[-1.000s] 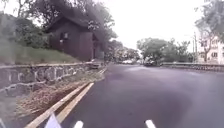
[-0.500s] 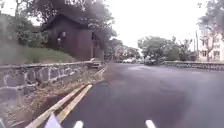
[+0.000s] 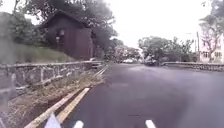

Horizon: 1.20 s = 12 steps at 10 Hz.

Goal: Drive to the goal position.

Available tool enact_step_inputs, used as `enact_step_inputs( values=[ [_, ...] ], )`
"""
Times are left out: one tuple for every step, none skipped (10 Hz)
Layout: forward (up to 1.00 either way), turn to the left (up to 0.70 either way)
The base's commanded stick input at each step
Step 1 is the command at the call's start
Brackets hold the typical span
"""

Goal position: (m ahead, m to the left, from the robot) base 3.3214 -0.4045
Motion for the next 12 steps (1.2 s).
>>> enact_step_inputs(
  values=[
    [0.70, 0.00],
    [0.70, 0.00],
    [0.70, 0.00],
    [0.70, 0.00],
    [0.70, 0.00],
    [0.70, 0.00],
    [0.70, 0.00],
    [0.70, 0.00],
    [0.70, 0.00],
    [0.70, 0.00],
    [0.70, 0.00],
    [0.70, 0.00]
  ],
)
